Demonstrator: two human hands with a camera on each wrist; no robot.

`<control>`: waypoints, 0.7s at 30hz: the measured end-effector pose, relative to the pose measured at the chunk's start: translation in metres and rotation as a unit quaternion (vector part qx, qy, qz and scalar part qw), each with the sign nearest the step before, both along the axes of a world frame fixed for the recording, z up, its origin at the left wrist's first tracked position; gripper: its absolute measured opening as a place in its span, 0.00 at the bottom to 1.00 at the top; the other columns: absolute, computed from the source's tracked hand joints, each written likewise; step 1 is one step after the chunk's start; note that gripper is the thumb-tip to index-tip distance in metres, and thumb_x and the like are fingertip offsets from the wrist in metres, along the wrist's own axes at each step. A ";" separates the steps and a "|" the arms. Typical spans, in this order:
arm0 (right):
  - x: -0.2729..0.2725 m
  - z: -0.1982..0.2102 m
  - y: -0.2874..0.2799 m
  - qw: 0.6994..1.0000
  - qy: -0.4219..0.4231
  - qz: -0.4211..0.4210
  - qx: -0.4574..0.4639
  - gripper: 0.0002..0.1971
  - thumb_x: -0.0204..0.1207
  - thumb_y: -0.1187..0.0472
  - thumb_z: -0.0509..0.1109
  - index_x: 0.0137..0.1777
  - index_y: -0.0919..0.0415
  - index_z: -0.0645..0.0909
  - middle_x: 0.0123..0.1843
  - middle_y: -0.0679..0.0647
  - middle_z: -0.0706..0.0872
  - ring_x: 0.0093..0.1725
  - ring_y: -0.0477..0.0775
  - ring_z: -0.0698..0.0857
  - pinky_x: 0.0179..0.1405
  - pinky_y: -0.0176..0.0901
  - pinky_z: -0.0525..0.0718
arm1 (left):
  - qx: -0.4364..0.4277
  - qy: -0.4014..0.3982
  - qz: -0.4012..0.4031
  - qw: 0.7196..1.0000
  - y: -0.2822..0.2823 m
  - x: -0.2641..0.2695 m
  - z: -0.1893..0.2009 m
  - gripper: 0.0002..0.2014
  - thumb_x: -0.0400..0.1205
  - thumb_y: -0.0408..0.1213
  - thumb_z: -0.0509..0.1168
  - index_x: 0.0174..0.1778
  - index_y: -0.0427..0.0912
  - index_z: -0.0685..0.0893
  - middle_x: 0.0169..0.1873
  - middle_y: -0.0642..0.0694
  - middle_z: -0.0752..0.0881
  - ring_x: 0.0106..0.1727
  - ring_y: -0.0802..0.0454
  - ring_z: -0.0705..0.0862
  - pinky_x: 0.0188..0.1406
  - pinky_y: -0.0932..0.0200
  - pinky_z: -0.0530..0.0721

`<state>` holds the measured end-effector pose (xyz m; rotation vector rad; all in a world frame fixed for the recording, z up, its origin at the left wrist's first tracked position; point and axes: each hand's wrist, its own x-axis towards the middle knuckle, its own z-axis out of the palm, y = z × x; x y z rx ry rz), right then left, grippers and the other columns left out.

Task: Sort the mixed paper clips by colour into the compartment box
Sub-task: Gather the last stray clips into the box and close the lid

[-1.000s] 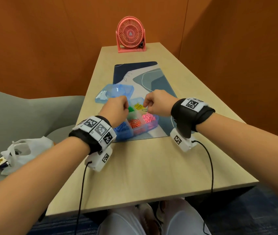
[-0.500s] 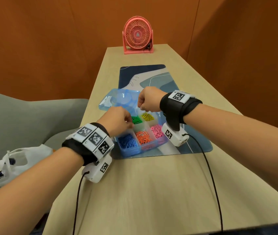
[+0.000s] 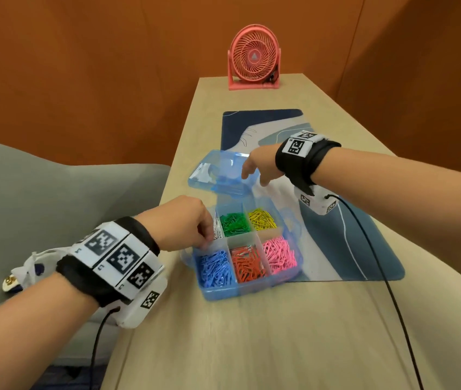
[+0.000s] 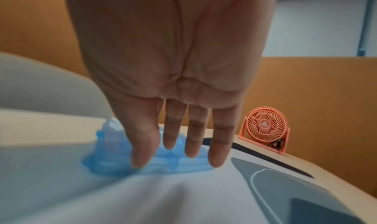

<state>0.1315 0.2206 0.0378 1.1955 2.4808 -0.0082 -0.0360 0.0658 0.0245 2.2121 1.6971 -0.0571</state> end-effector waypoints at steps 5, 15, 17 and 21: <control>0.002 -0.011 0.005 1.000 -0.020 0.018 0.015 0.24 0.77 0.61 0.72 0.73 0.53 0.76 0.71 0.54 0.79 0.69 0.58 0.77 0.65 0.44 0.73 | -0.008 -0.001 0.004 1.000 0.002 -0.010 0.000 0.05 0.73 0.35 0.74 0.41 0.50 0.91 0.32 0.60 0.85 0.33 0.67 0.80 0.33 0.76 0.74; 0.018 -0.013 -0.012 0.999 0.031 -0.022 0.032 0.21 0.79 0.44 0.65 0.47 0.63 0.87 0.40 0.54 0.84 0.40 0.54 0.79 0.40 0.40 0.74 | 0.007 -0.024 -0.013 1.000 -0.001 -0.002 -0.002 0.06 0.74 0.34 0.74 0.44 0.47 0.91 0.28 0.64 0.81 0.34 0.66 0.79 0.29 0.81 0.71; 0.024 -0.012 -0.016 0.999 0.026 -0.027 0.037 0.21 0.80 0.44 0.64 0.45 0.62 0.88 0.38 0.53 0.84 0.38 0.53 0.79 0.39 0.40 0.74 | 0.012 -0.030 -0.016 0.999 -0.002 0.000 -0.002 0.05 0.74 0.34 0.74 0.44 0.47 0.91 0.29 0.65 0.81 0.36 0.66 0.79 0.30 0.81 0.70; 0.032 -0.011 -0.017 0.996 0.055 -0.059 0.023 0.21 0.82 0.45 0.62 0.46 0.63 0.87 0.40 0.55 0.85 0.40 0.54 0.79 0.41 0.42 0.75 | 0.023 -0.046 -0.007 0.999 -0.002 0.002 -0.004 0.04 0.74 0.37 0.74 0.43 0.49 0.91 0.35 0.60 0.83 0.39 0.64 0.79 0.31 0.80 0.71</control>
